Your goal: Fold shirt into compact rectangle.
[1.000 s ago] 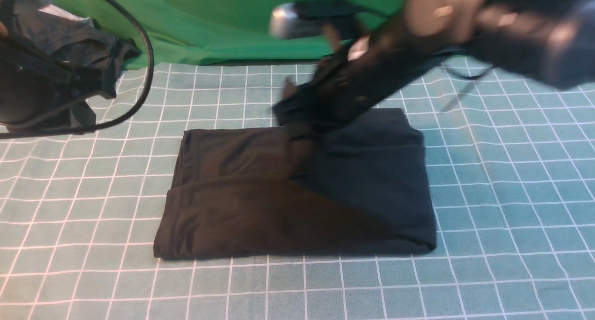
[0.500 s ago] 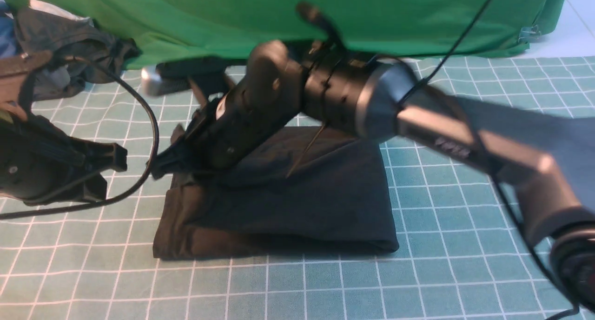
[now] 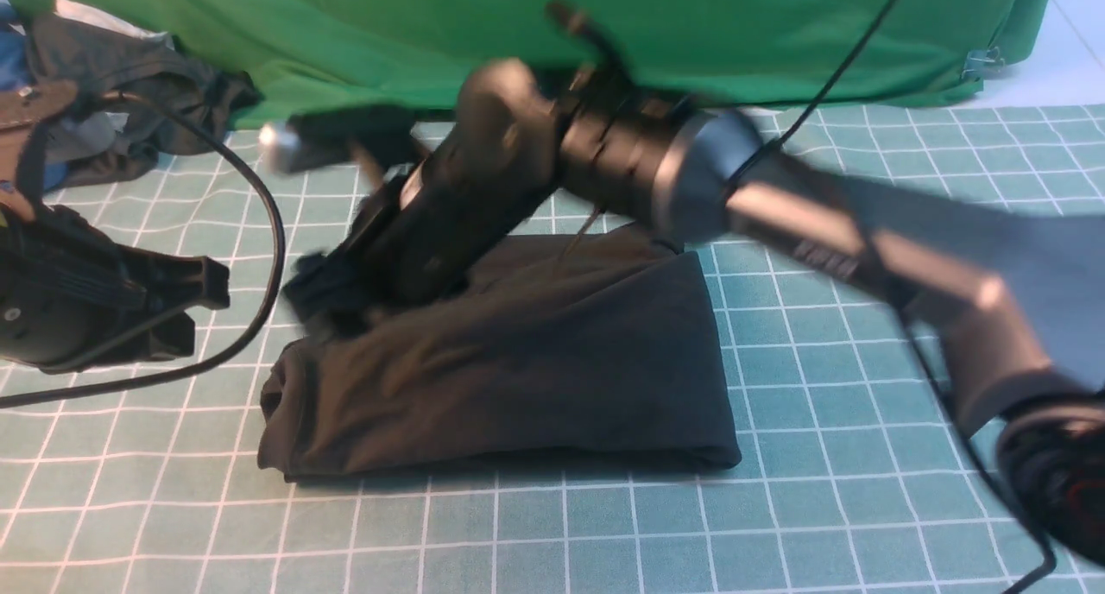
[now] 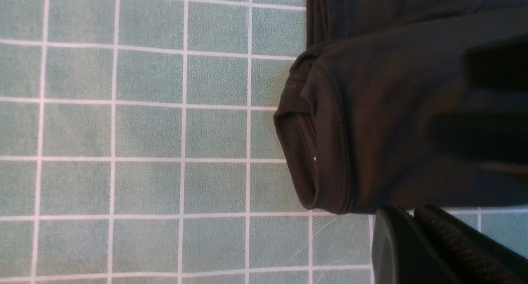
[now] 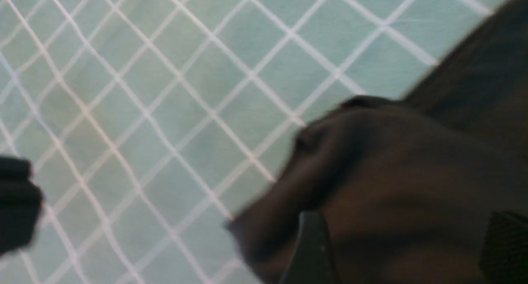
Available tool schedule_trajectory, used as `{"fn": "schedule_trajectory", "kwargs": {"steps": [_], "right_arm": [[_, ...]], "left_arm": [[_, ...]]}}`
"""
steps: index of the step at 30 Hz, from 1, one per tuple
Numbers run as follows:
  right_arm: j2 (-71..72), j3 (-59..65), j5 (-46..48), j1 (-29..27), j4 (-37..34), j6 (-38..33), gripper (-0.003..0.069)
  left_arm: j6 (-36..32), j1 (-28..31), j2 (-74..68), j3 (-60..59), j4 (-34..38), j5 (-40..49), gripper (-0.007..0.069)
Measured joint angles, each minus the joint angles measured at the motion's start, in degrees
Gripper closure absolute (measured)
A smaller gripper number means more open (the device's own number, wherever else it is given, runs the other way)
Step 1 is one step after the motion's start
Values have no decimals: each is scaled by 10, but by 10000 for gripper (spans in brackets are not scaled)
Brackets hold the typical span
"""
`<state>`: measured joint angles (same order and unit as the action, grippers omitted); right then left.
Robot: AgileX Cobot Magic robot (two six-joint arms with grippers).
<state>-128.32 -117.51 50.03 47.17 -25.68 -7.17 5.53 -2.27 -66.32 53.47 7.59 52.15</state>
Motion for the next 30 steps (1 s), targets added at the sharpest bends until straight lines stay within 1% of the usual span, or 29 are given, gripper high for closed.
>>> {"fn": "schedule_trajectory", "kwargs": {"steps": [1,2,5,6,7,8,9,10,11,12,16,20,22,23,25,28,30], "right_arm": [[15,-14,36,-20,41,-4,233],[17,-16,44,-23,46,-4,242],[56,-30,103,-73,130,-6,466],[64,-30,118,-85,150,-7,522],[73,-30,134,-102,162,-8,571],[81,-30,156,-121,171,-11,603],[85,-30,171,-137,175,-14,620],[86,-30,180,-152,177,-17,629],[87,-30,182,-155,177,-18,630],[88,-26,187,-175,179,-22,636],[88,-4,195,-215,181,-34,641],[88,5,197,-222,181,-72,639],[88,5,198,-222,180,-79,639],[88,5,198,-222,178,-87,639],[85,5,197,-222,168,-105,628],[77,5,196,-222,148,-125,596],[57,5,190,-222,120,-154,534]], "left_arm": [[-1,0,0,0,8,-7,613],[-1,0,-1,0,10,-10,613],[-32,0,-11,0,59,-31,613],[-45,0,-17,0,80,-36,613],[-61,0,-27,0,103,-41,613],[-79,0,-43,0,127,-45,613],[-94,-1,-59,0,149,-48,613],[-110,-1,-76,0,169,-49,613],[-113,-1,-80,0,173,-49,613],[-130,-7,-106,0,190,-53,613],[-146,-37,-184,0,199,-88,613],[-135,-49,-253,0,188,-108,613],[-125,-49,-274,0,178,-114,613],[-107,-49,-299,0,158,-119,613],[-88,-49,-324,0,133,-119,613],[-81,-49,-332,0,124,-121,613],[-75,-50,-331,0,122,-122,613]]}}
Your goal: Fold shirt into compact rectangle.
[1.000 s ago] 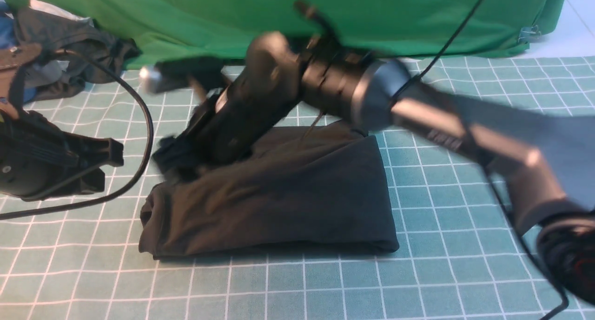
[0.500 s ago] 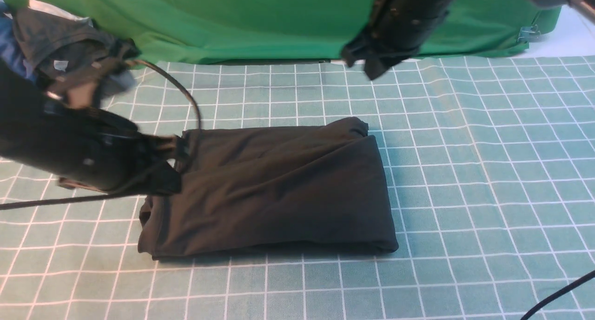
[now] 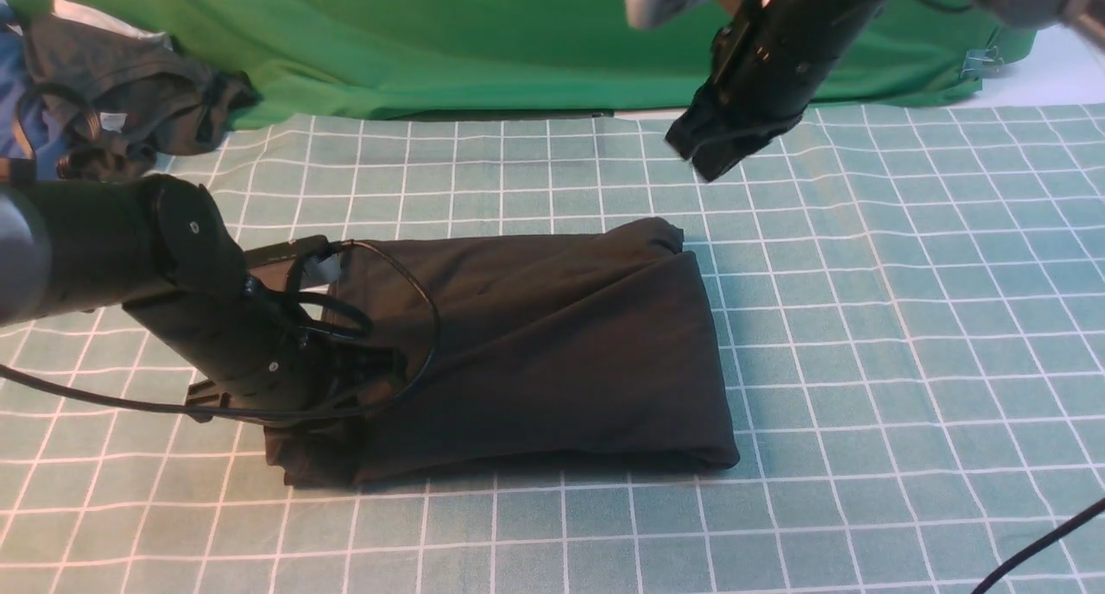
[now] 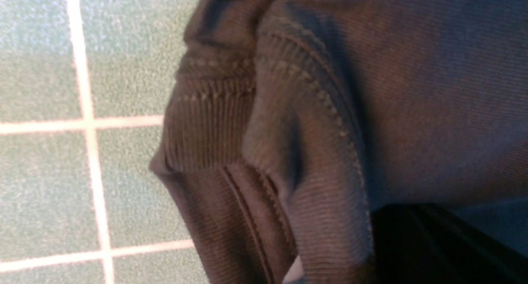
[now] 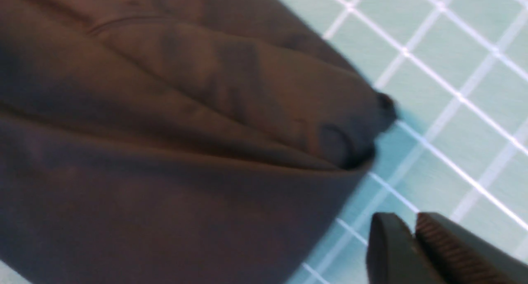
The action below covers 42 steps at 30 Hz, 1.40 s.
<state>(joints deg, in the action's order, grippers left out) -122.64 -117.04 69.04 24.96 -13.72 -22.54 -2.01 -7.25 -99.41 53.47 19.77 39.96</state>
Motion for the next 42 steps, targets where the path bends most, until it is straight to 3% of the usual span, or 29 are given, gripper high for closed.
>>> {"fn": "schedule_trajectory", "kwargs": {"steps": [10,18,21,29,31,33,42], "right_arm": [[-80,0,-41,2,-85,-76,272],[-101,0,-54,12,-88,-116,239],[-108,0,-55,12,-89,-120,267],[-121,0,-58,13,-89,-123,450],[-125,0,-61,13,-90,-123,568],[-125,0,-65,13,-89,-123,610],[-125,-29,-64,13,-45,-92,630]], "left_arm": [[3,-1,27,0,-13,-4,613],[3,-1,28,0,-12,-15,613],[3,-1,28,0,-8,-19,613],[3,-1,28,0,-3,-23,613],[3,-1,28,0,-2,-24,613],[3,-1,28,0,-2,-24,613],[4,-1,28,0,-2,-23,613]]}}
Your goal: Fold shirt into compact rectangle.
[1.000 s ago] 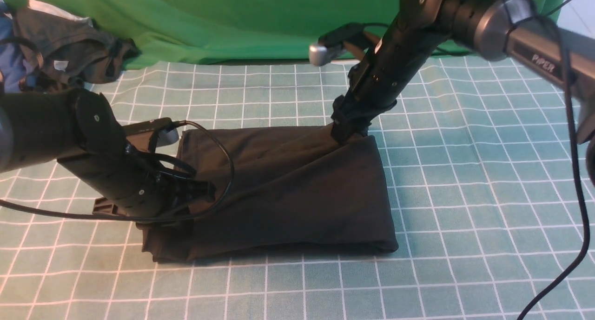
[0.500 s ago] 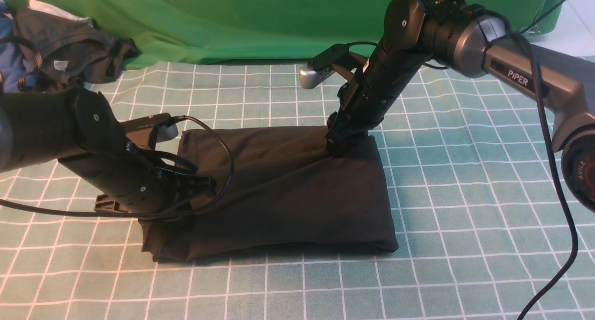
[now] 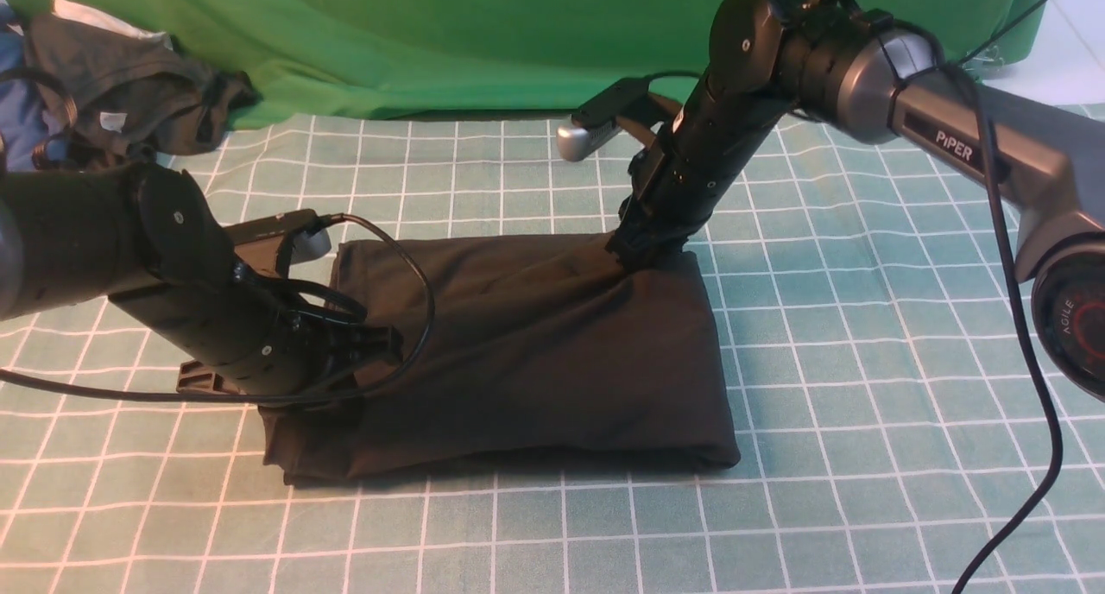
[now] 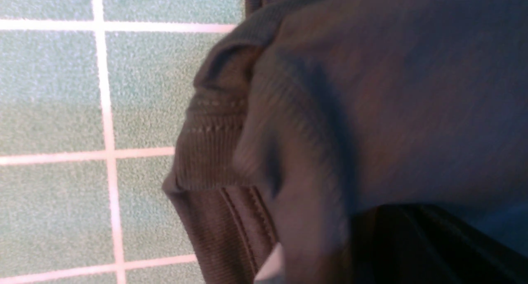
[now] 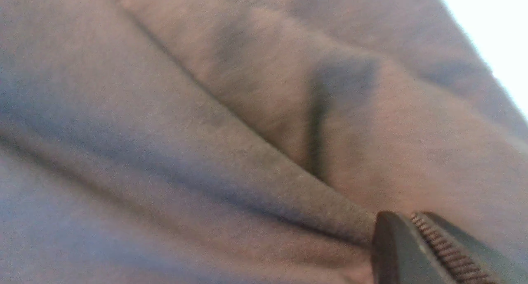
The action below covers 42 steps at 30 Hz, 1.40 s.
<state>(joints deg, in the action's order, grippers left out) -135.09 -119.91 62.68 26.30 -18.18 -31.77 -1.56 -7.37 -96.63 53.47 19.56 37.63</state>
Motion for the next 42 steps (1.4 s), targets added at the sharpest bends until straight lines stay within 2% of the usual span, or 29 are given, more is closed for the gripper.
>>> {"fn": "schedule_trajectory", "kwargs": {"steps": [3,8,15,19,23,27,30,32,38,42], "right_arm": [[0,-9,-9,-2,32,31,631],[0,-13,-29,-11,51,44,634],[0,-13,-61,-11,50,45,636],[0,-14,-29,-11,47,45,636],[2,-15,37,-12,45,46,578],[4,-15,51,-12,45,69,431],[8,-15,55,-12,40,77,401],[13,-15,56,-12,39,78,417],[72,-15,65,-12,36,93,603],[117,-15,67,-12,34,101,634]], "left_arm": [[0,0,0,0,0,2,613],[0,0,0,0,0,1,613],[-1,0,0,0,0,-1,613],[-1,0,0,0,0,-1,613],[-1,0,0,0,0,-4,613],[-1,0,0,0,0,-7,613],[-1,0,0,0,-1,-7,613],[4,0,0,3,-8,-6,613],[65,0,0,64,-56,11,613],[72,0,0,96,-50,33,613]]}}
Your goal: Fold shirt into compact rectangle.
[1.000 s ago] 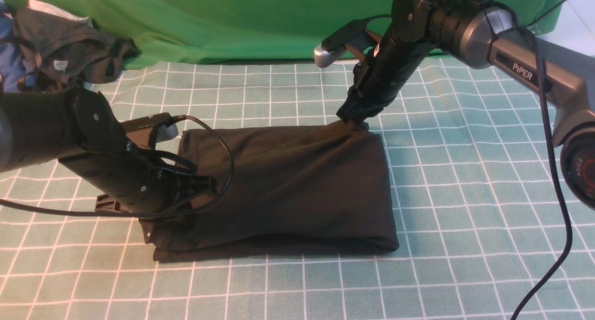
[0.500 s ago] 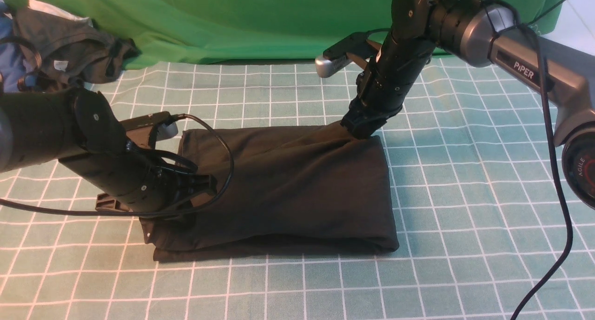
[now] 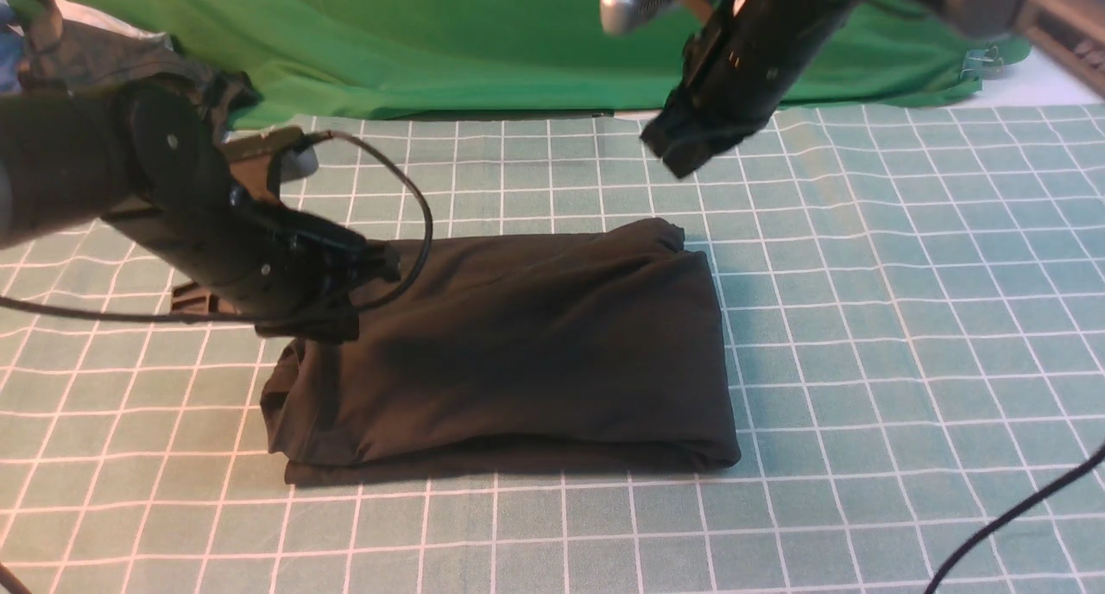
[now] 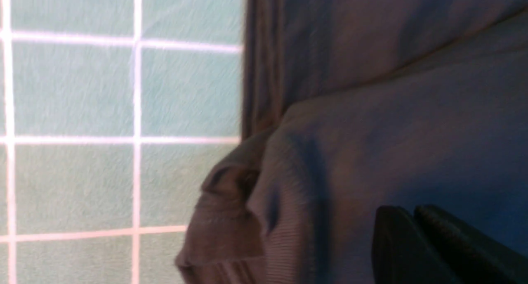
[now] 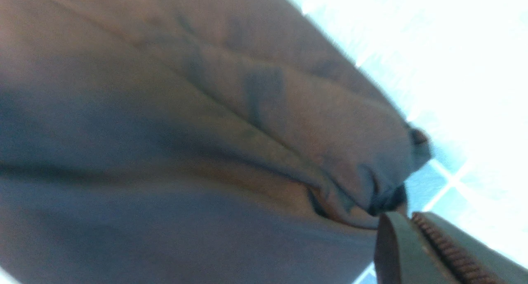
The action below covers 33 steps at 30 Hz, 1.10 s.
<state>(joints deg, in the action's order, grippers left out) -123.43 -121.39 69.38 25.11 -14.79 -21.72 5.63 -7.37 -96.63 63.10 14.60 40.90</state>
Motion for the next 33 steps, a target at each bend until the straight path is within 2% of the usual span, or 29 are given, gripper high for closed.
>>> {"fn": "schedule_trajectory", "kwargs": {"steps": [3,5,8,12,15,22,26,33], "right_arm": [[28,12,0,1,-4,7,636],[44,56,-1,1,-9,9,636],[47,110,-1,1,-32,11,636],[47,225,-34,3,-101,-13,636],[47,290,-84,12,-118,-16,636],[47,376,-115,21,-110,-31,636],[53,394,-133,19,-86,3,636],[86,402,-127,15,-50,19,636]], "left_arm": [[-13,-1,0,7,28,14,613],[-41,-9,-1,7,46,27,613],[-49,-15,-1,7,49,31,613],[-34,-14,-3,-16,18,1,613],[-11,-1,-10,-41,-19,-17,613],[0,32,-14,-68,-30,-44,613],[0,52,-22,-77,-35,-48,613],[-1,57,-11,-72,-56,-45,613]]}}
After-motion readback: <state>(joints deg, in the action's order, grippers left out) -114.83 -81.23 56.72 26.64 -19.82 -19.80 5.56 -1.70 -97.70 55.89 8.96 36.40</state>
